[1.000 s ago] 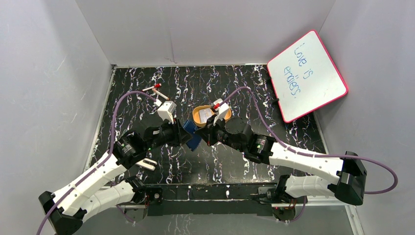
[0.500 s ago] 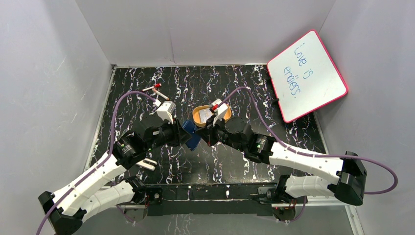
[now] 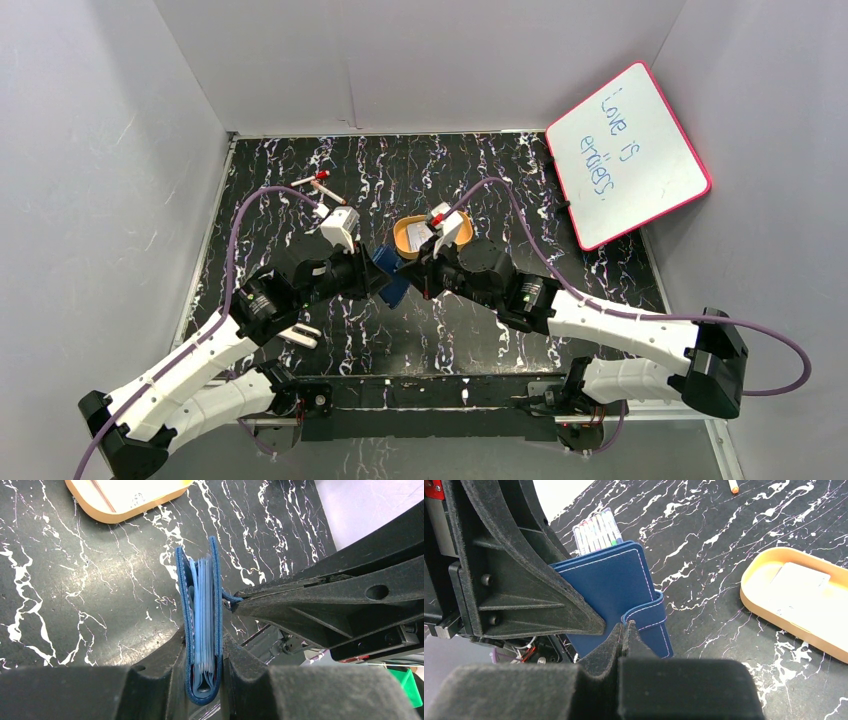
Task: Put the credit cards into the card holder
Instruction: Close the card holder at the center of the board.
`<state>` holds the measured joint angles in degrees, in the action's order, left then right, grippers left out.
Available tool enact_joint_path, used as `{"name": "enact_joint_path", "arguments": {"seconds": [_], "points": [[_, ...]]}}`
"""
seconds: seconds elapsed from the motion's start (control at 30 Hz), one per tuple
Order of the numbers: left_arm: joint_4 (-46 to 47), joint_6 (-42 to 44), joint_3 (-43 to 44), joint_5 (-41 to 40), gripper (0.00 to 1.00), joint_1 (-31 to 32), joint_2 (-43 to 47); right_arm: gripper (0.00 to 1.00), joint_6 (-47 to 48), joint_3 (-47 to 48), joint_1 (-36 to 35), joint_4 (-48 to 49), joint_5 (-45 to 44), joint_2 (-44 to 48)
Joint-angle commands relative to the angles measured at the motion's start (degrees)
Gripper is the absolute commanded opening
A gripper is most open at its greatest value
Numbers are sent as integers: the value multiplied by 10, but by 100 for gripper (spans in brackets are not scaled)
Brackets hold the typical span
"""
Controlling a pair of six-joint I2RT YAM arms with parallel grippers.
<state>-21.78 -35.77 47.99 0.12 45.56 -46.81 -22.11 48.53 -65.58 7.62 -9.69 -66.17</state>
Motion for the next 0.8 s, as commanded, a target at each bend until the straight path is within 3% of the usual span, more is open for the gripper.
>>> {"name": "enact_joint_path", "arguments": {"seconds": [0.0,0.53,0.77], "points": [[25,3,24,-10,0,-1,6,0,-4,13,-4,31,38,-1],[38,-5,27,-1,0,-2,-5,0,-2,21,-4,30,42,-17],[57,-13,23,38,0,-1,-8,0,-5,23,-4,40,45,-26]]}}
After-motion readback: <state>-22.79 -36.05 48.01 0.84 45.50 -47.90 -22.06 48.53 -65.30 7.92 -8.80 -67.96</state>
